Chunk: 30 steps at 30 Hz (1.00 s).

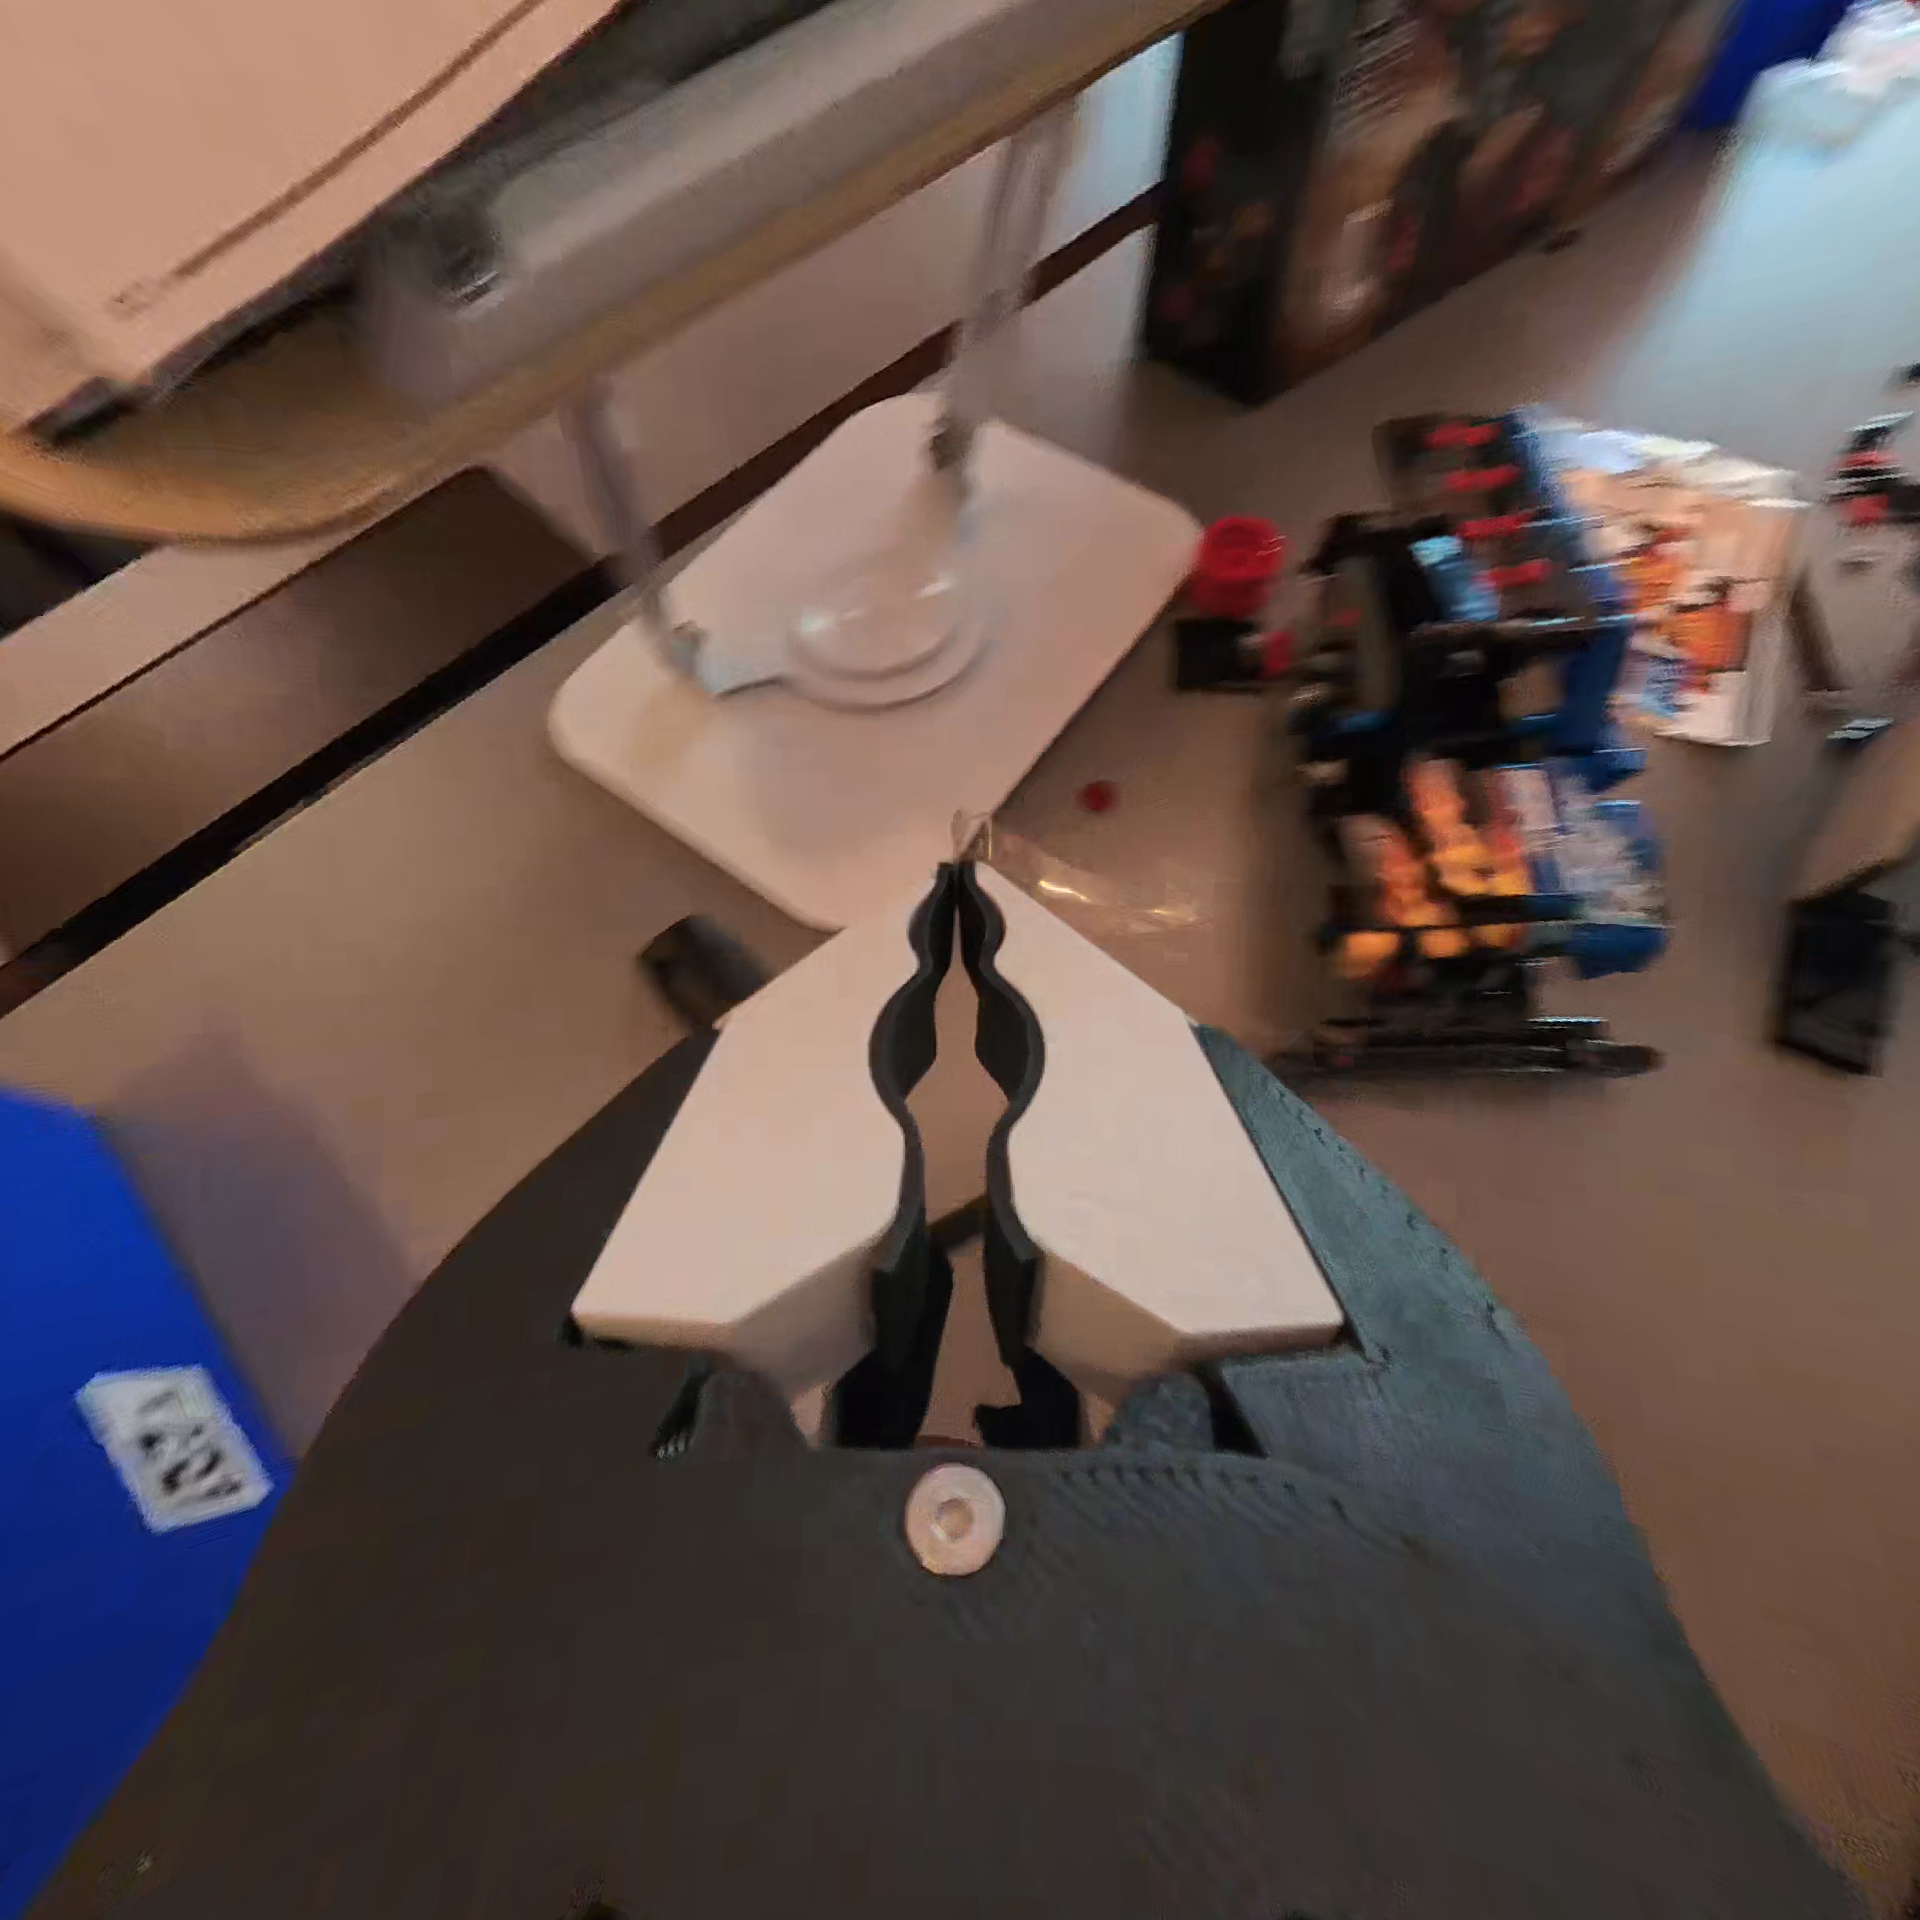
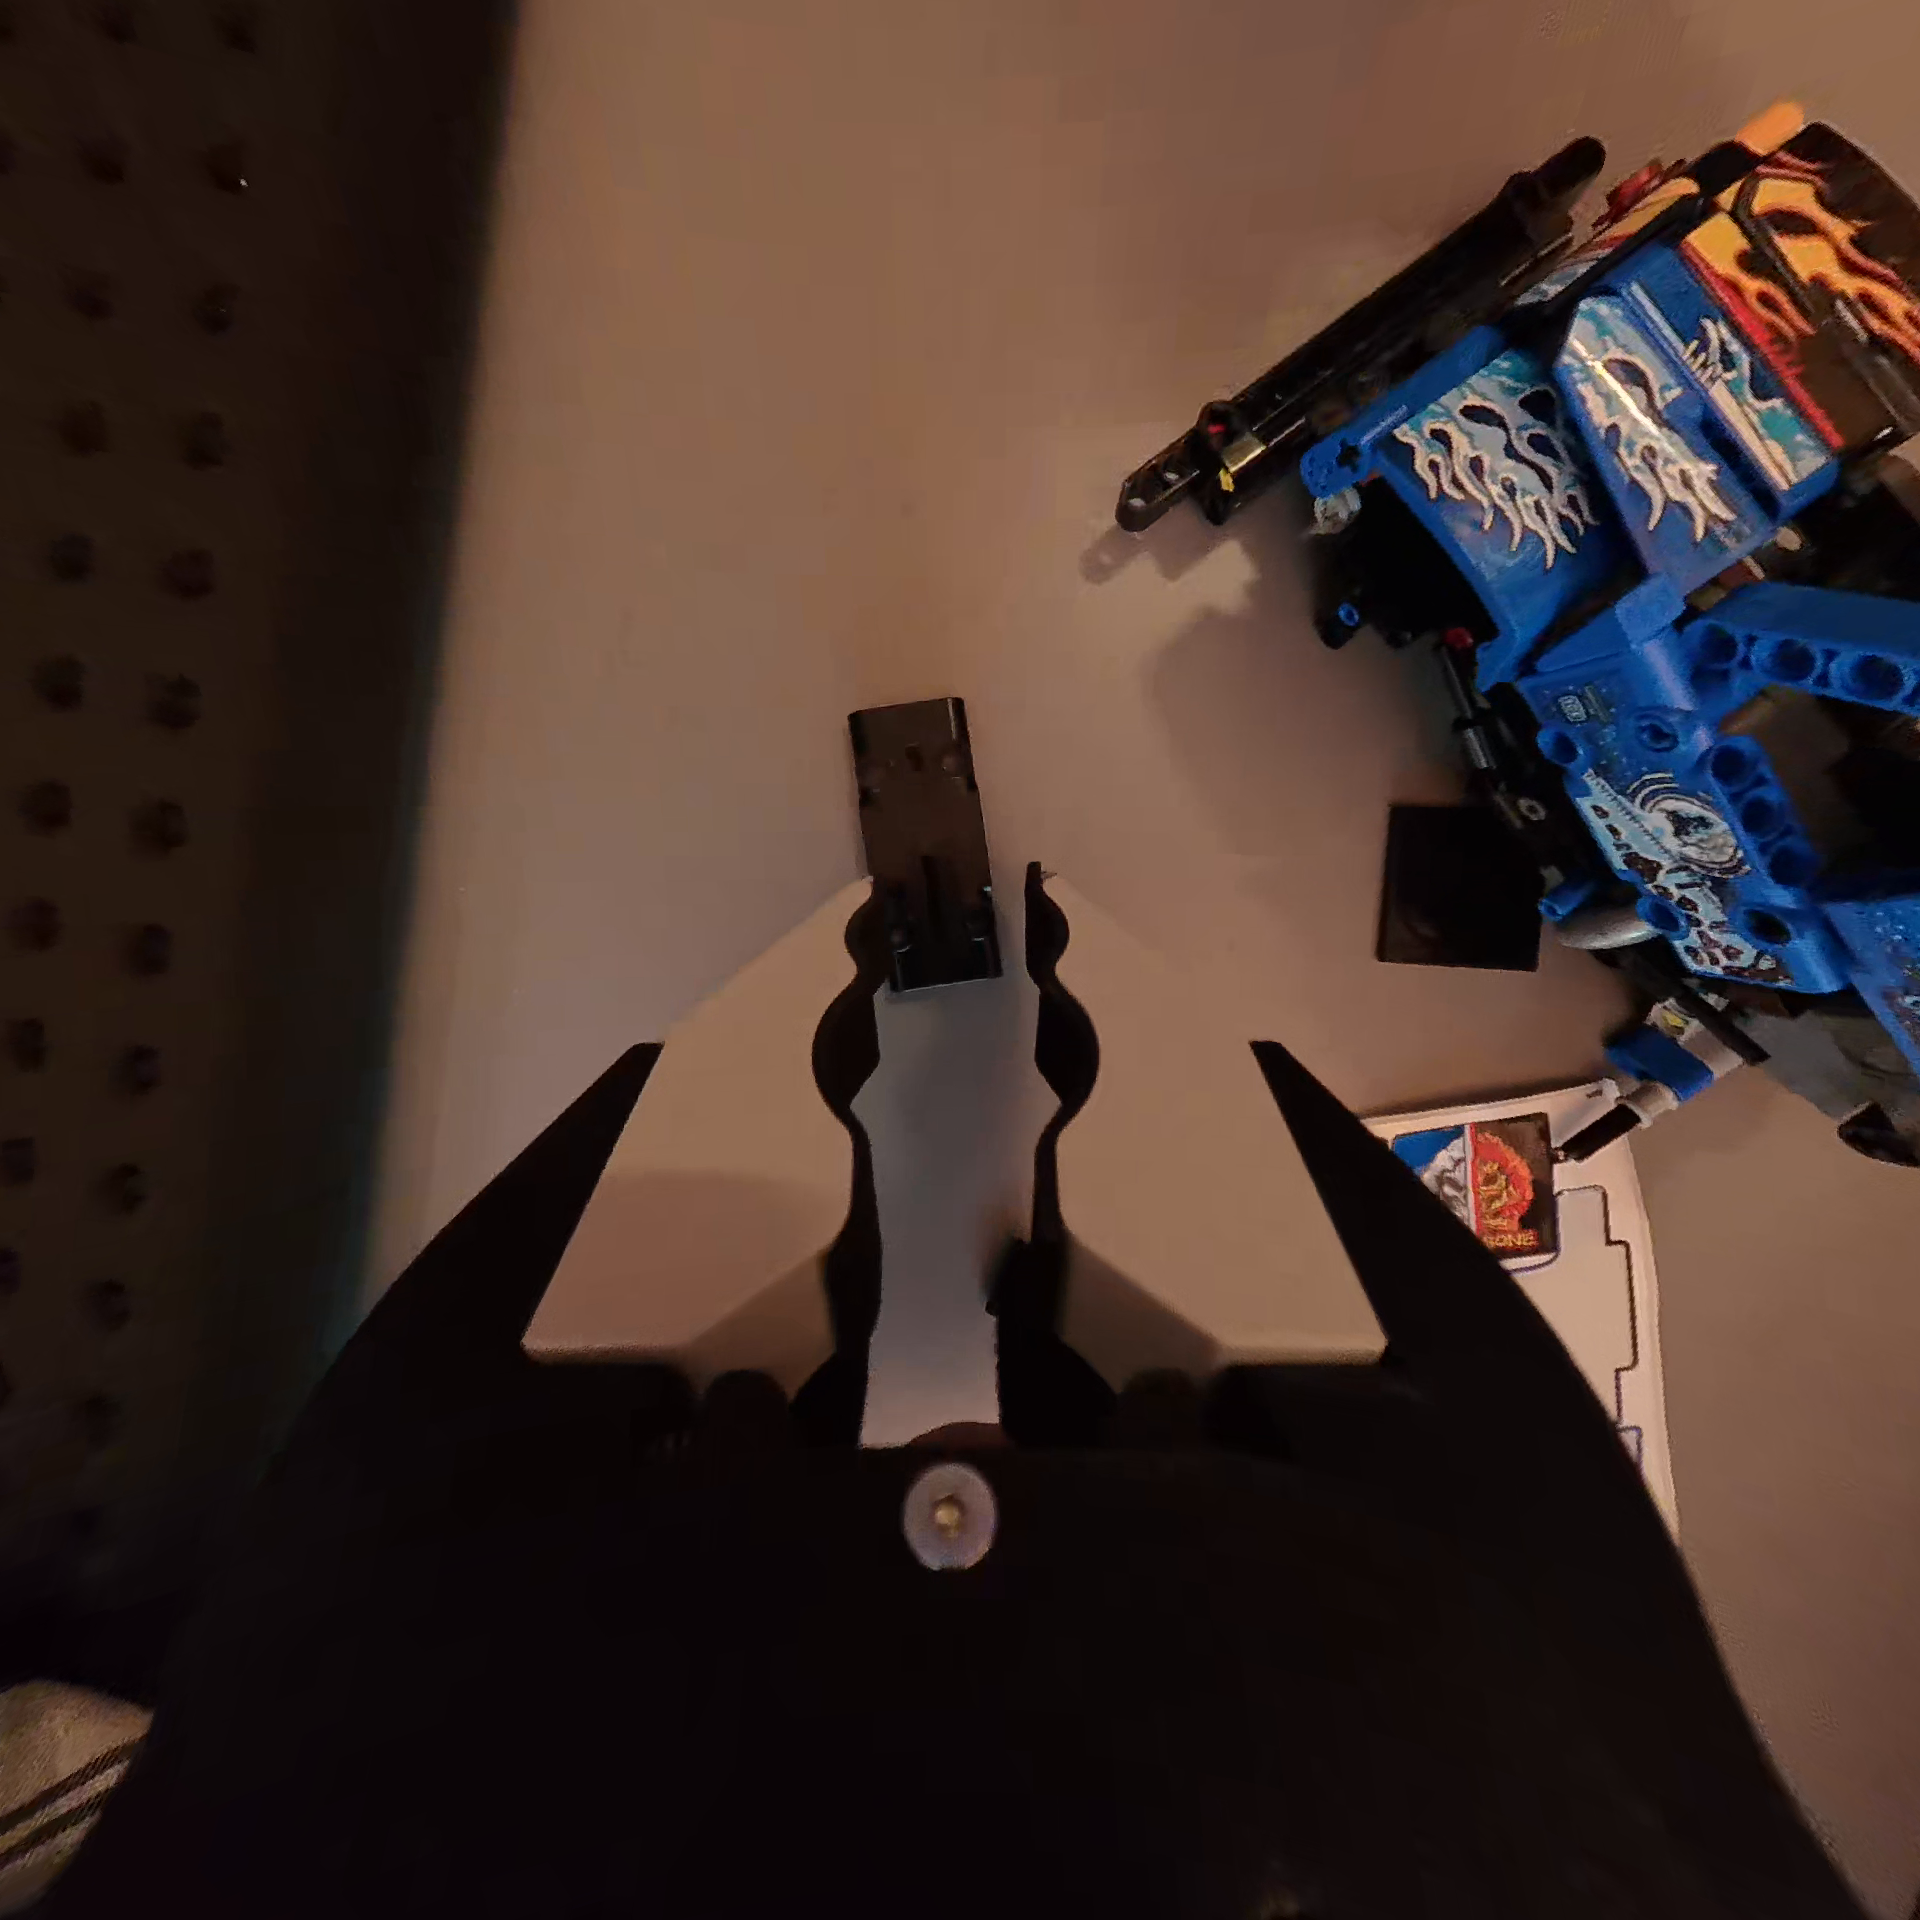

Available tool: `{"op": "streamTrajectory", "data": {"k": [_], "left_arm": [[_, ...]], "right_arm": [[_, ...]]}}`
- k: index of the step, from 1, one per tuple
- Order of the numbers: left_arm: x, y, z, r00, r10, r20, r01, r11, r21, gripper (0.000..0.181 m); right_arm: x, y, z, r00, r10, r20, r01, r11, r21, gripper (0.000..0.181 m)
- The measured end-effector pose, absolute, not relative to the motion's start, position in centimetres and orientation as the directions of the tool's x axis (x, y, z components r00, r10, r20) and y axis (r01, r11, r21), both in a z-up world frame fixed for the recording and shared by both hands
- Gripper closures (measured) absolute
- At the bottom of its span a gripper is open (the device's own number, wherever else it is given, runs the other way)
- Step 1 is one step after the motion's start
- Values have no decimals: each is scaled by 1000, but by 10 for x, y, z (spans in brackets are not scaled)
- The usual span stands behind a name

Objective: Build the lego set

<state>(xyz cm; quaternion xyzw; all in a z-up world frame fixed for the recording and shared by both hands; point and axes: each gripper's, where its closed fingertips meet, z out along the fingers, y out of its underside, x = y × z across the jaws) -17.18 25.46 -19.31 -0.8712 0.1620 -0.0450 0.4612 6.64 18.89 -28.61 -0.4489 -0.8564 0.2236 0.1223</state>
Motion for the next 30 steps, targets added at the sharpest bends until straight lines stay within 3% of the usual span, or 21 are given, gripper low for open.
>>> {"op": "streamTrajectory", "data": {"k": [3, 7, 10, 17, 24, 30], "left_arm": [[-212, 261, -213, 982, -182, -59, -155, -579, -801, 181], [-235, 262, -237, 987, -85, -140, -161, -661, -733, 153], [-218, 268, -235, 974, -149, -171, -227, -635, -738, 149], [-162, 268, -239, 923, -353, -152, -349, -602, -719, 159], [-119, 273, -198, 879, -435, -194, -396, -441, -805, 152], [-64, 260, -159, 786, -570, -239, -454, -271, -849, 156]], "right_arm": [[67, 189, -289, -567, 824, -6, 719, 491, -491, 158], [65, 188, -292, -564, 825, -25, 723, 479, -498, 158], [65, 190, -288, -559, 829, -14, 718, 475, -509, 157], [69, 209, -258, -502, 865, 14, 683, 406, -607, 158], [91, 275, -198, -241, 963, 117, 619, 245, -746, 163], [138, 290, -197, -97, 981, 165, 689, 186, -701, 163]]}}
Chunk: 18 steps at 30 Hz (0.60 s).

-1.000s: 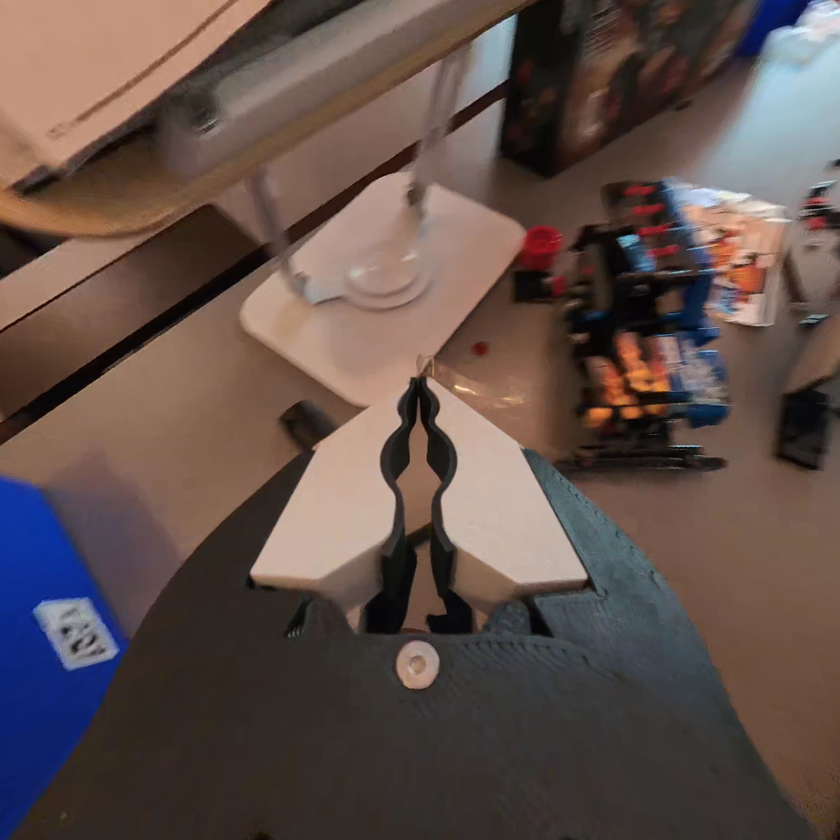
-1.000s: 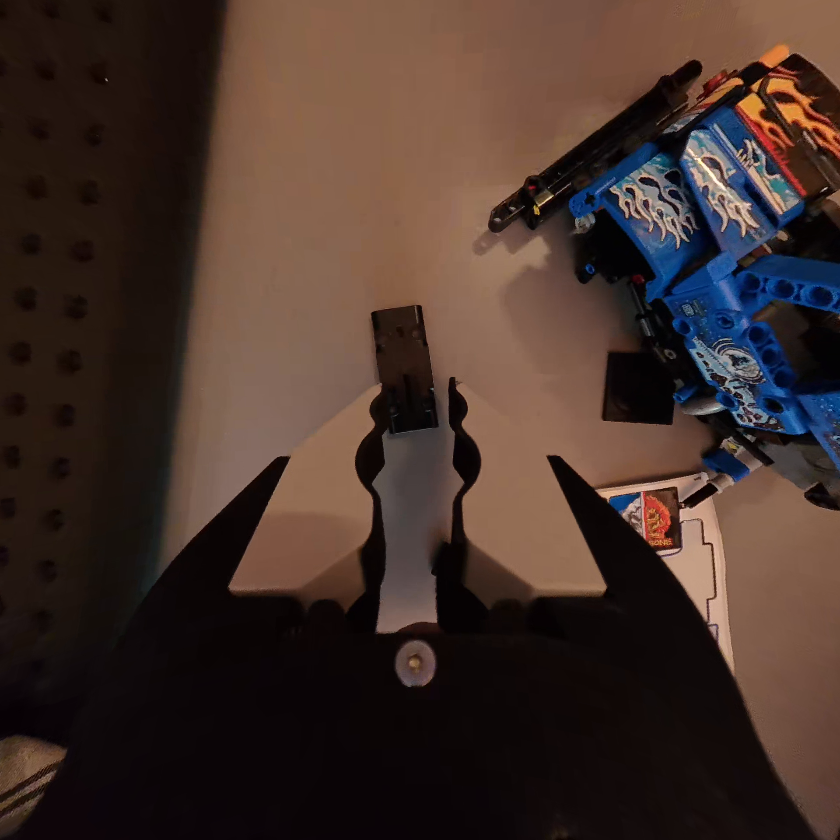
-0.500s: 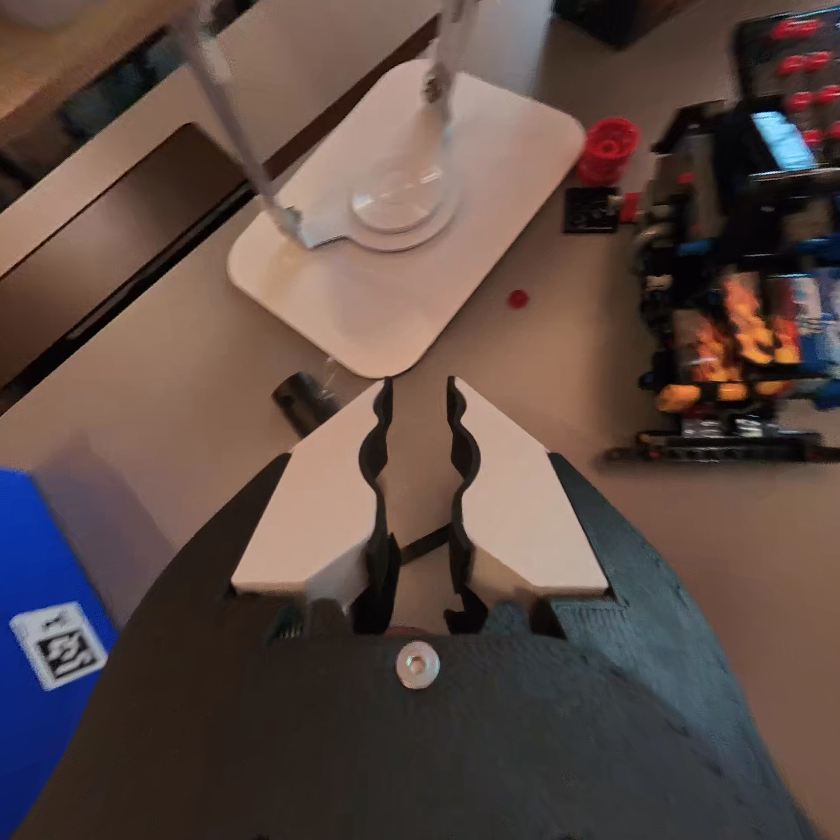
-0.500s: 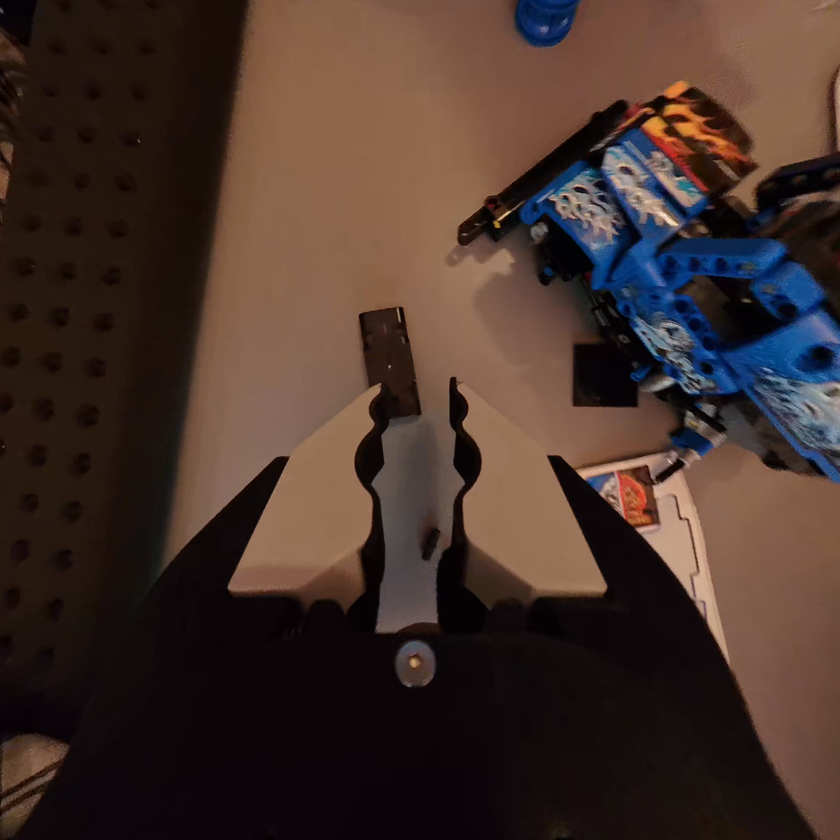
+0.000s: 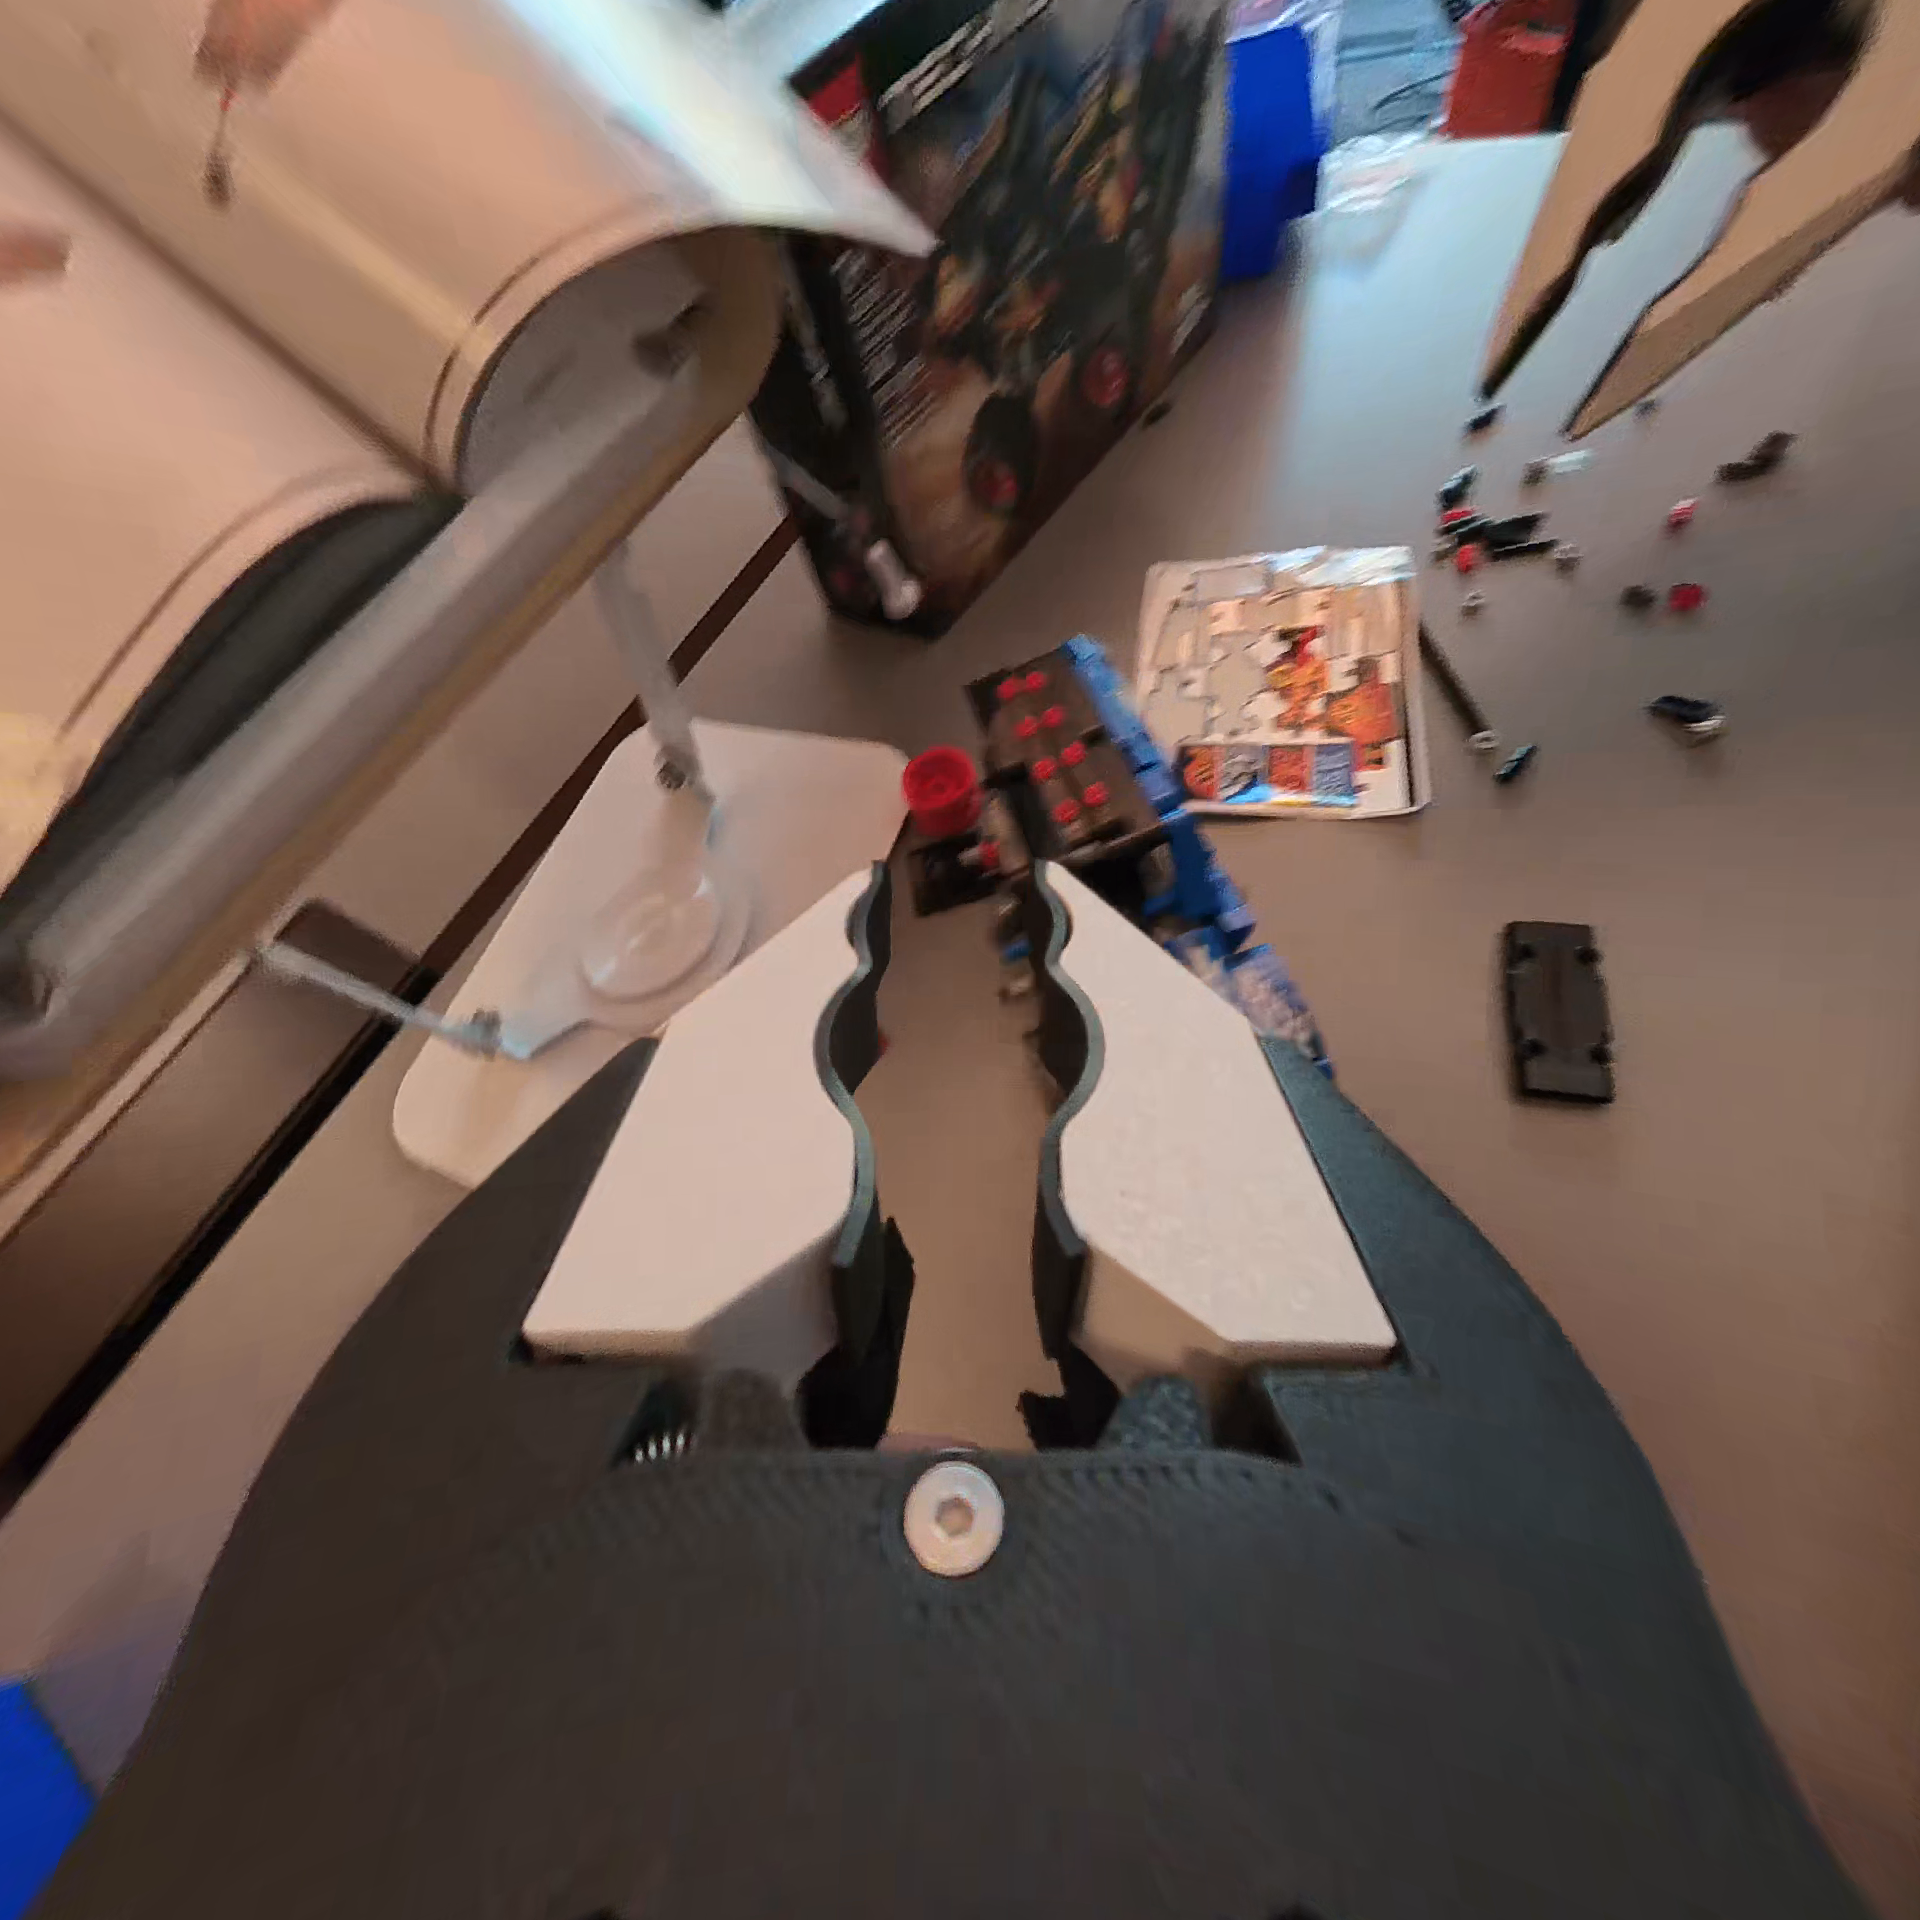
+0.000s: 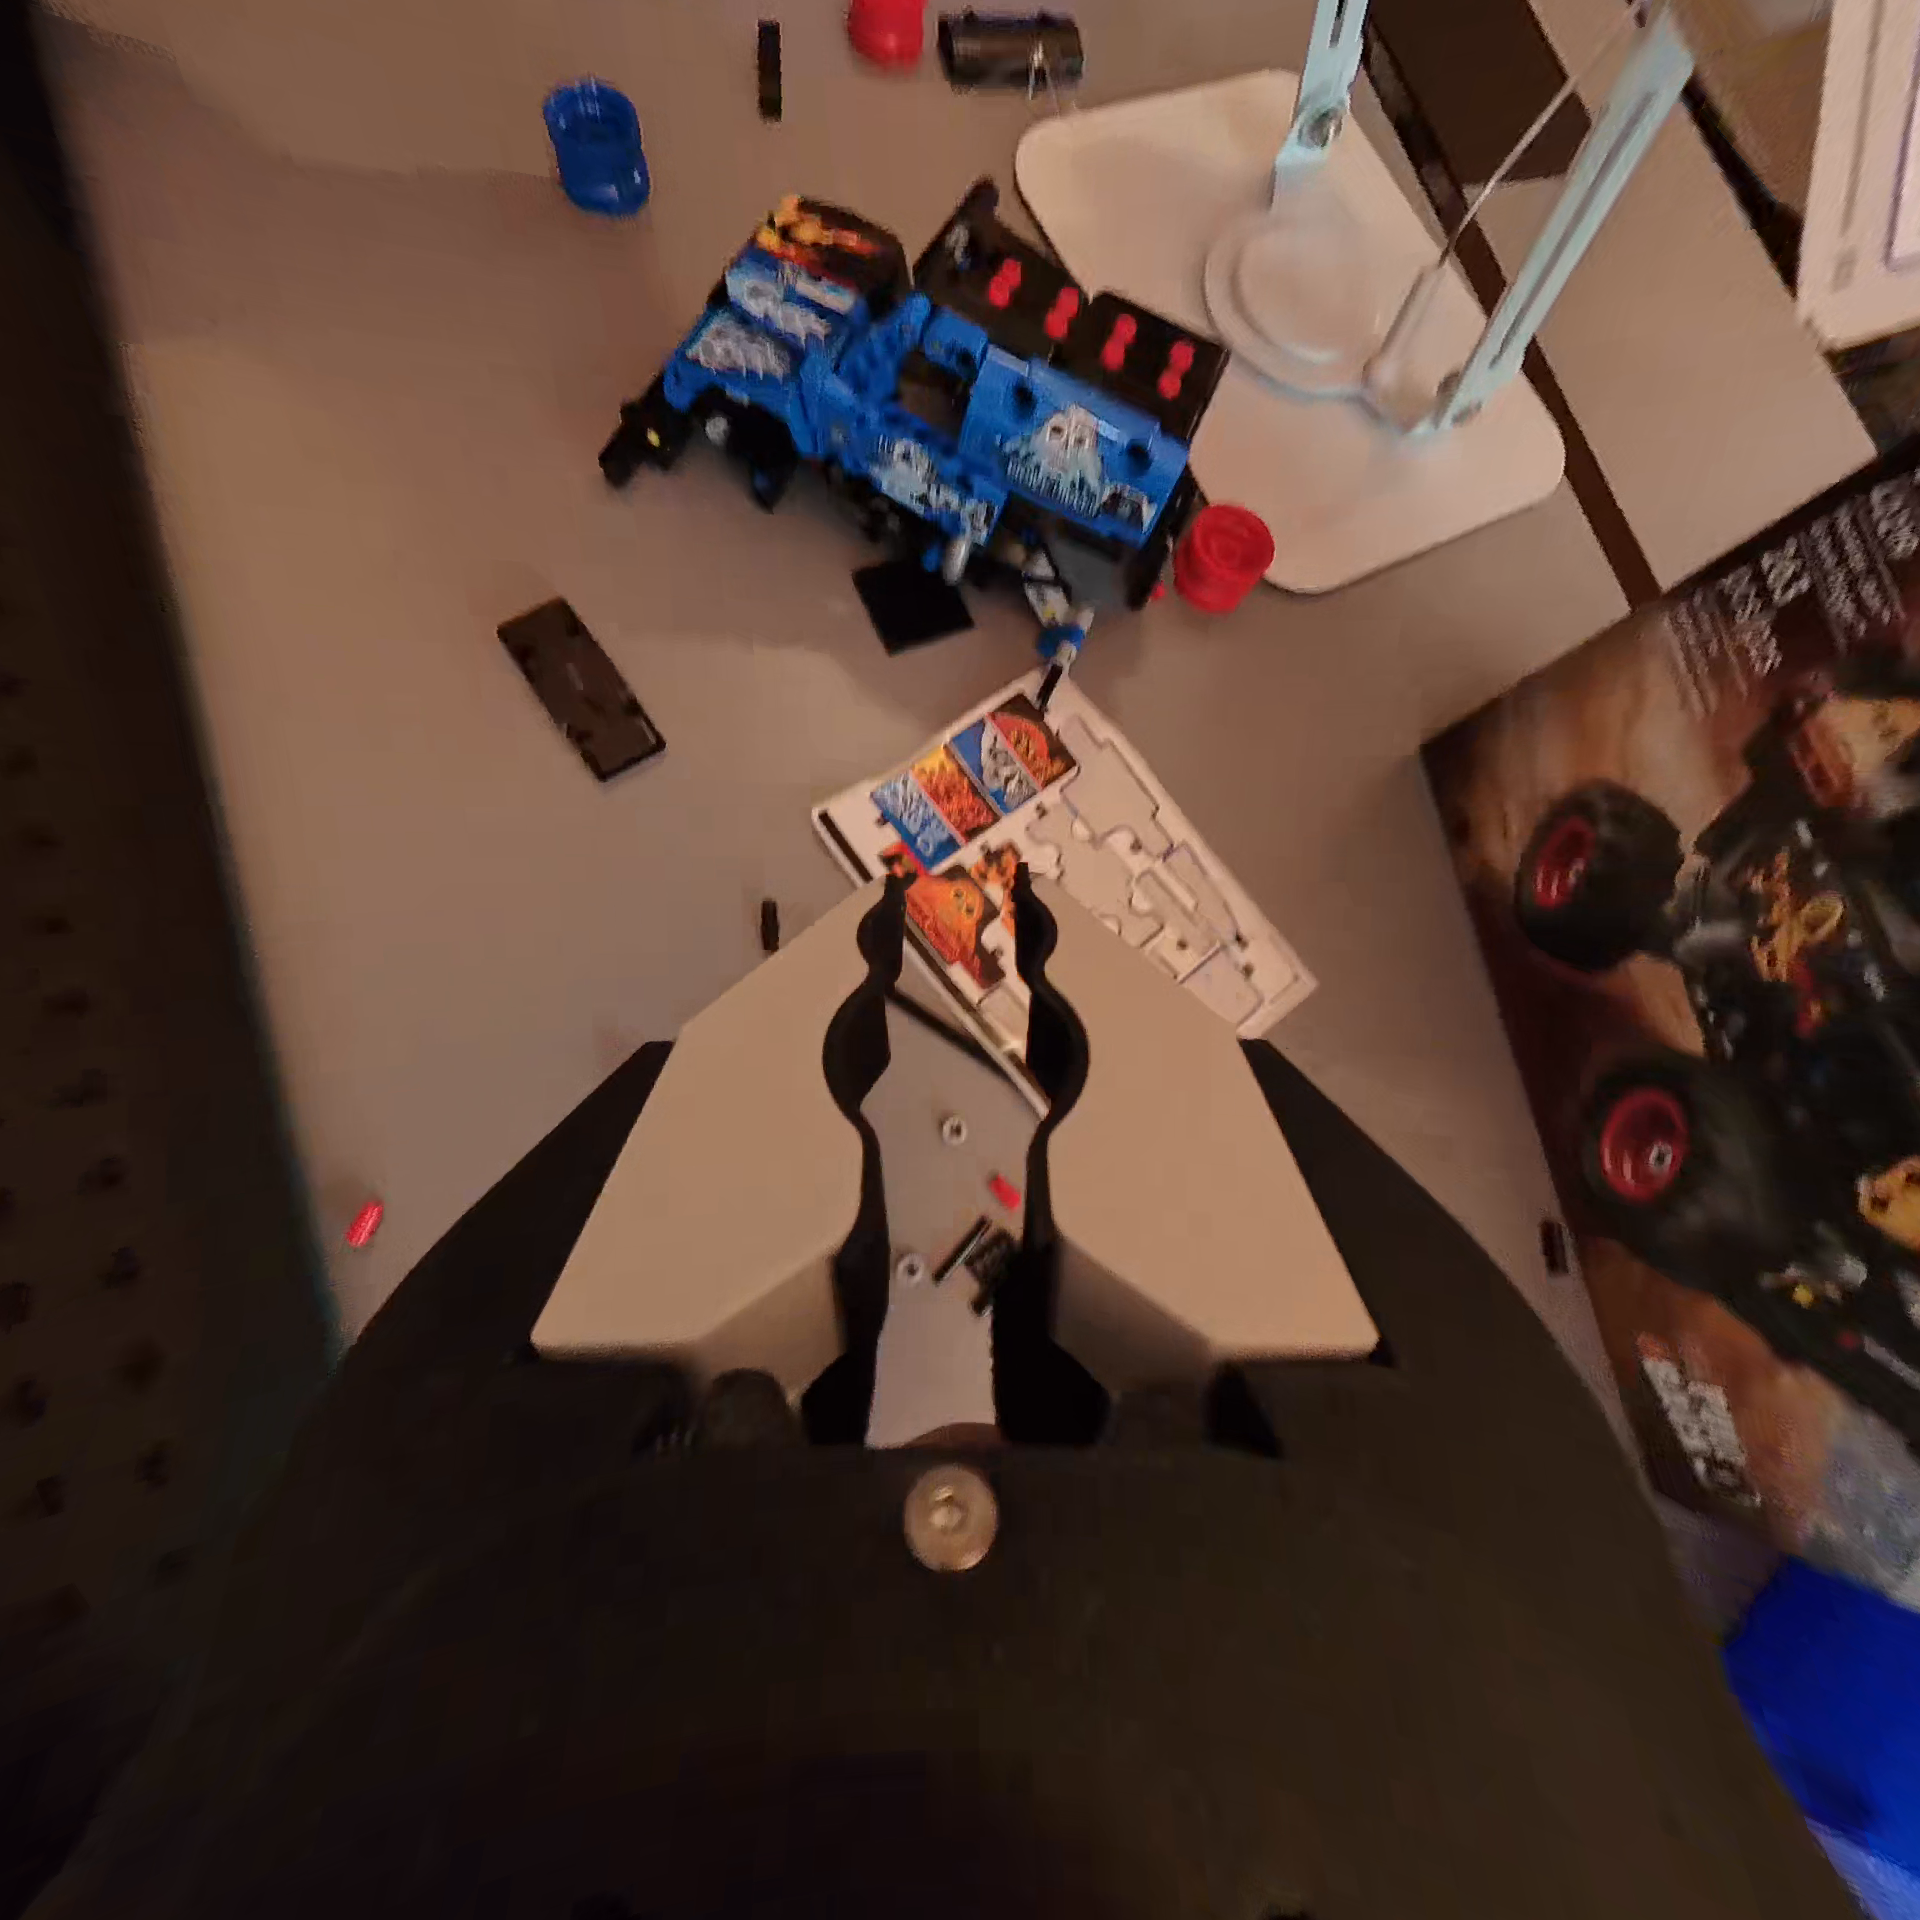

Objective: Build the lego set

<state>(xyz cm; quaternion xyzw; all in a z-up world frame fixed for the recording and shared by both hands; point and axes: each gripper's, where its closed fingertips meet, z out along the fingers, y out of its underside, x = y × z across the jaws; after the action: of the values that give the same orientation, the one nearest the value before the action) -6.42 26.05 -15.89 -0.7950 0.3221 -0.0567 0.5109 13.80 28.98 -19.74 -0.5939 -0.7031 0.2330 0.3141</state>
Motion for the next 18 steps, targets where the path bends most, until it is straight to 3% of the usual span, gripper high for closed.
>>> {"op": "streamTrajectory", "data": {"k": [5, 13, 18], "left_arm": [[-8, 245, -144, 672, -682, -289, -516, -150, -843, 159], [54, 230, -172, 549, -768, -331, -615, -103, -782, 159], [63, 222, -213, 456, -819, -348, -728, -119, -675, 155]], "right_arm": [[160, 277, -217, -36, 982, 186, 721, 155, -676, 163], [149, 254, -199, 108, 976, 187, 508, 108, -855, 165], [133, 264, -199, 148, 972, 180, 400, 108, -910, 168]]}}
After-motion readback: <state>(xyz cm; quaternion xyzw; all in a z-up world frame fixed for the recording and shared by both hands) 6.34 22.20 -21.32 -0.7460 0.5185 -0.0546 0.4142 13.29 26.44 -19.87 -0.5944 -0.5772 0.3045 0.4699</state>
